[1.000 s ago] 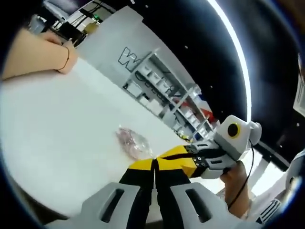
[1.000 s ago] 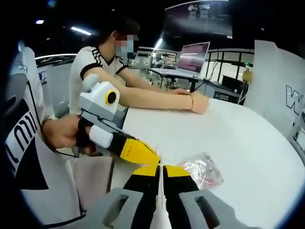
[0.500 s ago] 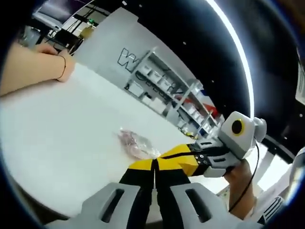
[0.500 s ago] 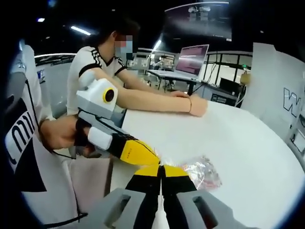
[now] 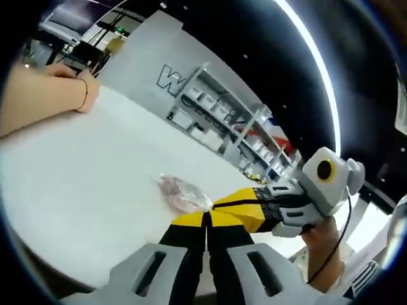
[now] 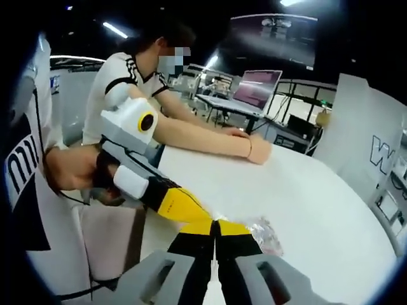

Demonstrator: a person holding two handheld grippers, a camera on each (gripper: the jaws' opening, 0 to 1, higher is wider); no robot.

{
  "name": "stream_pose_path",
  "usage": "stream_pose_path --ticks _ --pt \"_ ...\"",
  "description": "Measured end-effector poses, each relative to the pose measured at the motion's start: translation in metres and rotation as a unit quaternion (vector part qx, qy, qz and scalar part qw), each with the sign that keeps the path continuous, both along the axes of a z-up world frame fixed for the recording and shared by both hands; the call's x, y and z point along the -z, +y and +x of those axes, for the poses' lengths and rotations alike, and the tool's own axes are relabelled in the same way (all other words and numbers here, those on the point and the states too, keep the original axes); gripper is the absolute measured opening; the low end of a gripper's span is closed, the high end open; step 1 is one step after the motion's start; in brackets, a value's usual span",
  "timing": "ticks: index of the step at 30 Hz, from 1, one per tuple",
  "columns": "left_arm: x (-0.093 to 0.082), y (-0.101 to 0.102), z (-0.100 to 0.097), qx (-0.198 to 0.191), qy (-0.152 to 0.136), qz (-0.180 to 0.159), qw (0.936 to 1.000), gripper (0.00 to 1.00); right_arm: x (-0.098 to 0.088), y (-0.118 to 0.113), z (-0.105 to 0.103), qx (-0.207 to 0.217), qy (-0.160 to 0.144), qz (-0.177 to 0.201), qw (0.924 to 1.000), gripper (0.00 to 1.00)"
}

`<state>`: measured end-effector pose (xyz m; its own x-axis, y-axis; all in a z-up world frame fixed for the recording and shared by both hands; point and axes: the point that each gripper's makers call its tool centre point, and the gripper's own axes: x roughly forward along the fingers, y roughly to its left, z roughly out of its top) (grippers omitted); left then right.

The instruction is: Open the resealable bag by pulling the two sides of the seal apart until the entire bag opening is separated and visibly accessible.

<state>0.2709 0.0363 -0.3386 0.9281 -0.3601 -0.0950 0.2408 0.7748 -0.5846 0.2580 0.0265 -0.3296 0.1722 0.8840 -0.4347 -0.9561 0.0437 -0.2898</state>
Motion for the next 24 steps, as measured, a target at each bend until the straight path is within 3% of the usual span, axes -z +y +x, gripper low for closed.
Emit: stream_pose_path --ticks 5,12,14,15,18,24 --pt "-0.001 -0.001 -0.001 0.002 0.0 0.004 1.0 0.0 -0.003 0.001 0.0 0.004 -0.031 -0.001 0.9995 0.0" --pt "0.001 0.0 -0.002 0.002 0.003 0.017 0.9998 0.0 -0.006 0.002 0.001 0.009 -0.031 0.012 0.9994 0.0" --pt "-0.007 0.001 -0.001 -0.004 -0.019 -0.006 0.9998 0.01 -0.007 0.002 0.002 0.013 -0.029 0.014 0.9994 0.0" --pt "-0.008 0.0 -0.002 -0.005 -0.012 -0.038 0.9992 0.01 -0.008 0.001 0.003 0.014 -0.026 0.018 0.9994 0.0" --pt "-0.006 0.0 0.0 0.007 -0.004 -0.09 0.9959 0.02 -0.011 0.0 0.004 0.018 -0.019 0.023 0.9994 0.0" --pt "-0.01 -0.003 -0.002 0.013 -0.004 -0.122 0.9924 0.08 -0.011 -0.002 0.003 0.017 -0.022 0.022 0.9994 0.0"
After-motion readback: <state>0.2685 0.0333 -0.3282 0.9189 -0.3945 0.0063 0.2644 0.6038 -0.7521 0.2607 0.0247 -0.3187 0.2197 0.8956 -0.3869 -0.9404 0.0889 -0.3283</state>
